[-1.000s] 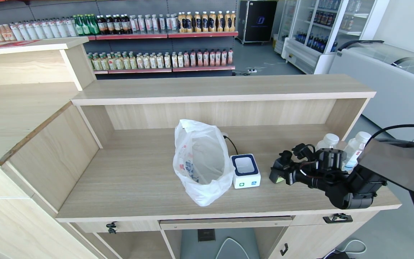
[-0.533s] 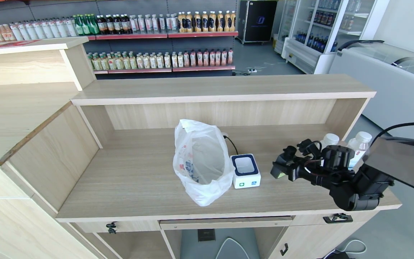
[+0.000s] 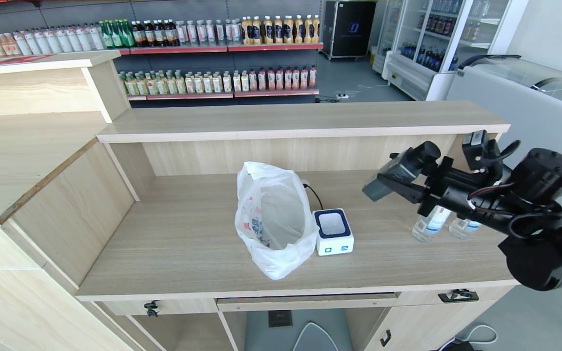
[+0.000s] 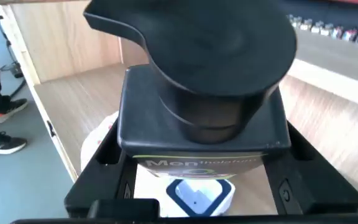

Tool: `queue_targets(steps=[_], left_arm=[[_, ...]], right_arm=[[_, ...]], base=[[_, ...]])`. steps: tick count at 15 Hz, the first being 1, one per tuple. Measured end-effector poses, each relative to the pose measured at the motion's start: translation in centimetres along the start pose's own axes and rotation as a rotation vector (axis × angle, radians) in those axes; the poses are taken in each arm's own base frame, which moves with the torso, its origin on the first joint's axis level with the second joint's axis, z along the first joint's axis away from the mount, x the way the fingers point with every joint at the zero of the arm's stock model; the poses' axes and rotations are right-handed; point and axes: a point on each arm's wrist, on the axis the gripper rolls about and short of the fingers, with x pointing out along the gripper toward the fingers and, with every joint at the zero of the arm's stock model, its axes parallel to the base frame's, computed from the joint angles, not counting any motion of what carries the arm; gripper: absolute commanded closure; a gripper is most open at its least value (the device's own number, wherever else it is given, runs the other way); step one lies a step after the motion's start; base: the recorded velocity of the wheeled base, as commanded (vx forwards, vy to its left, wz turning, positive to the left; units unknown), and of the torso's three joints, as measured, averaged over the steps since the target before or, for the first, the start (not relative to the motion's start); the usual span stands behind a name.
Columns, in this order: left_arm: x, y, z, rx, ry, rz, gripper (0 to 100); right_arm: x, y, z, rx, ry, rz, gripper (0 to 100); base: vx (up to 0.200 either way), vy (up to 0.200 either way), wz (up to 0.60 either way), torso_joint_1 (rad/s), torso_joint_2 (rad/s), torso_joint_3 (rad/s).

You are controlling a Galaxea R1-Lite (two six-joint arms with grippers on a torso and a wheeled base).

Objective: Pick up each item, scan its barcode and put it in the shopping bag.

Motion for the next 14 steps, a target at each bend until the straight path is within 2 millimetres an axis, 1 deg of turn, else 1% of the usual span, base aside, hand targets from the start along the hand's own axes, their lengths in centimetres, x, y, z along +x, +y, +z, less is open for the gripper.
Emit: queue_targets(steps=[2, 4, 5, 7, 10, 14], left_arm=[[0.0, 0.0, 0.0, 0.0, 0.0, 0.0, 0], [0.0, 0.0, 0.0, 0.0, 0.0, 0.0, 0], [0.0, 0.0, 0.0, 0.0, 0.0, 0.0, 0], [0.0, 0.0, 0.0, 0.0, 0.0, 0.0, 0], [0.0, 0.0, 0.0, 0.0, 0.0, 0.0, 0], [0.0, 0.0, 0.0, 0.0, 0.0, 0.0, 0]], right_arm=[[1.0, 2.4, 4.1, -0.205, -0.129, 0.158, 100], [1.5, 4.4, 6.8, -0.356, -0.229, 0.273, 100], [1.9, 5.4, 7.7, -0.412, -0.272, 0.309, 100], [2.8, 7.3, 9.0, -0.511, -0.356, 0.364, 100], [4.2, 9.9, 10.3, -0.629, -0.475, 0.427, 100], [7.2, 13.4, 11.4, -0.653, -0.615, 0.518, 100]], base=[[0.0, 0.0, 0.0, 0.0, 0.0, 0.0], [0.0, 0.0, 0.0, 0.0, 0.0, 0.0], [0.0, 0.0, 0.0, 0.0, 0.0, 0.0], [0.0, 0.0, 0.0, 0.0, 0.0, 0.0], [0.0, 0.0, 0.0, 0.0, 0.0, 0.0], [0.0, 0.0, 0.0, 0.0, 0.0, 0.0]])
